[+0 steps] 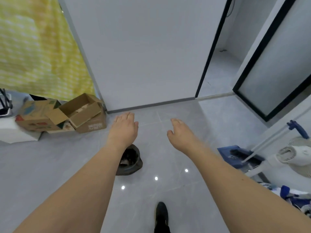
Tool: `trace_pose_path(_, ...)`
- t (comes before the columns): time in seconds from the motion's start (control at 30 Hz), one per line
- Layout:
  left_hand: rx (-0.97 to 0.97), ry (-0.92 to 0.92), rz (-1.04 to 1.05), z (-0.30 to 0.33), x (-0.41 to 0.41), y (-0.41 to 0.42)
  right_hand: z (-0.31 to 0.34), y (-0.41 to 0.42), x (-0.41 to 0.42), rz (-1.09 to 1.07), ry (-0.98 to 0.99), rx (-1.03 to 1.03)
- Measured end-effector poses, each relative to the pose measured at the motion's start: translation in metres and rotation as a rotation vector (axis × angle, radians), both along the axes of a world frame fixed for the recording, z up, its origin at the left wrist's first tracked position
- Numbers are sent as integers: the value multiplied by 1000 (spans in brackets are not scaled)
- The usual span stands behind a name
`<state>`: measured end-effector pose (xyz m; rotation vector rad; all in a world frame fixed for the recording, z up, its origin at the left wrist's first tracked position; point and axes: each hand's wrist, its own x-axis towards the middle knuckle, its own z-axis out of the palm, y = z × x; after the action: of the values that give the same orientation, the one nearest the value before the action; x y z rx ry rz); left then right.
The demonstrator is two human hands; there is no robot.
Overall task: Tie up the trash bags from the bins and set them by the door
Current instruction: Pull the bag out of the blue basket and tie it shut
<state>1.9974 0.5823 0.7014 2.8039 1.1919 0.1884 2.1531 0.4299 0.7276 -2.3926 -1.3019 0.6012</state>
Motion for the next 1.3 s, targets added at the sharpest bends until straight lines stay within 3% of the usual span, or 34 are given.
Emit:
trace_pose_path(0.2,-94,-6,83,-40,11,83,-46,92,25,52,101,-69)
trace_pose_path(0.33,-250,17,219,-100,10,129,-104,152,23,62,185,-151)
trace_pose_path(0.5,-328,25,268,-241,7,189,-238,217,19,-7,262,-176)
trace_pose_path(0.7,-373,-55,342,-466,-25,230,-468,252,6,-59,321,-263)
trace_pose_path(0.77,-386,-180,425,-532,-38,240,-539,259,2,-117,350,-260)
trace_pose_path(0.87,-515,-459,741,-626,-56,254,-639,271,-1,-351,522,-200)
trace_pose_path(0.97,-724,-784,1161,-707,-74,263,-723,279,-4,-697,802,-154)
trace_pose_path(1.07,-1035,-1076,1473,-765,-91,254,-786,277,-12,-826,1015,-141)
trace_pose_path(1.17,-1341,-1152,1502,-800,-104,234,-823,271,-21,-879,1201,-92)
trace_pose_path(1.3,-1526,-1164,1462,-825,-114,216,-840,262,-31,-978,1388,-61)
